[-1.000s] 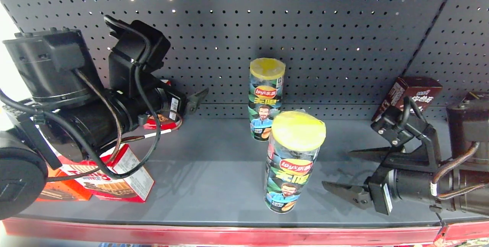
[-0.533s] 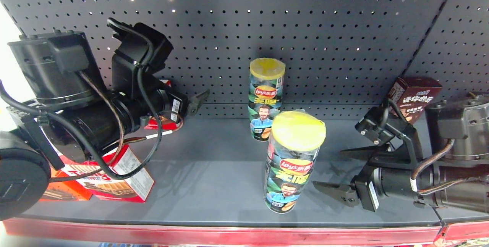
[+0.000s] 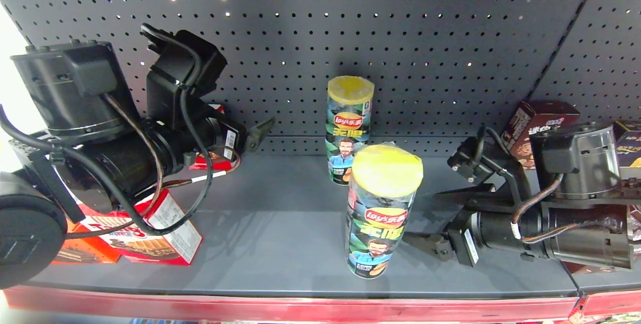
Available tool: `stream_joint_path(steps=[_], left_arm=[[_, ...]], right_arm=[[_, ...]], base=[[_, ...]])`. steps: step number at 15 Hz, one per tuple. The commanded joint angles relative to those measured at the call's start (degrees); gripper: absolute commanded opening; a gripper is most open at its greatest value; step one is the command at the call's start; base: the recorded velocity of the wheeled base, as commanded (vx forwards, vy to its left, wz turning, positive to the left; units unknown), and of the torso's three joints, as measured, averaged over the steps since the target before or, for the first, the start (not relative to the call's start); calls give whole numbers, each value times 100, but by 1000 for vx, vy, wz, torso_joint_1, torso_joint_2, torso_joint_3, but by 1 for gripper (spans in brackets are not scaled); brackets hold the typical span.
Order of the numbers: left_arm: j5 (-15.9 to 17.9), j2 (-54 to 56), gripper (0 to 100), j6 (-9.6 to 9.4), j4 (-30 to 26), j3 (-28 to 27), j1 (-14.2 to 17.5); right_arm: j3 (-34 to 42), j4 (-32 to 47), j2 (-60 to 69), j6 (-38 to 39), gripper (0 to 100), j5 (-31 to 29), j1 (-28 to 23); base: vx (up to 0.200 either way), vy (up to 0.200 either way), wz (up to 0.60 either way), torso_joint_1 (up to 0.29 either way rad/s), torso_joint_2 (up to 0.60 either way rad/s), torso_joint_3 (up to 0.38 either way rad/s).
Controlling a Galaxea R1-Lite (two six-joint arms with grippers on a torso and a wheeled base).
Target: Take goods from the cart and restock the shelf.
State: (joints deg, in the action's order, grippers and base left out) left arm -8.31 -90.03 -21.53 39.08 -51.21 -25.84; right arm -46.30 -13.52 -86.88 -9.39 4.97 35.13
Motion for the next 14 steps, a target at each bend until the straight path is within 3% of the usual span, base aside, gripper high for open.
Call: stream_joint_path(steps=[1, 14], left_arm=[[-4, -15, 100, 0, 3, -3, 0], [5, -24, 100, 8, 91, 15, 9]], right_arm=[[25, -2, -4, -2, 100, 4, -6], [-55, -81, -180, -2, 100, 4, 248]], base=[[0, 0, 0, 0, 0, 0], [0, 0, 0, 0, 0, 0]])
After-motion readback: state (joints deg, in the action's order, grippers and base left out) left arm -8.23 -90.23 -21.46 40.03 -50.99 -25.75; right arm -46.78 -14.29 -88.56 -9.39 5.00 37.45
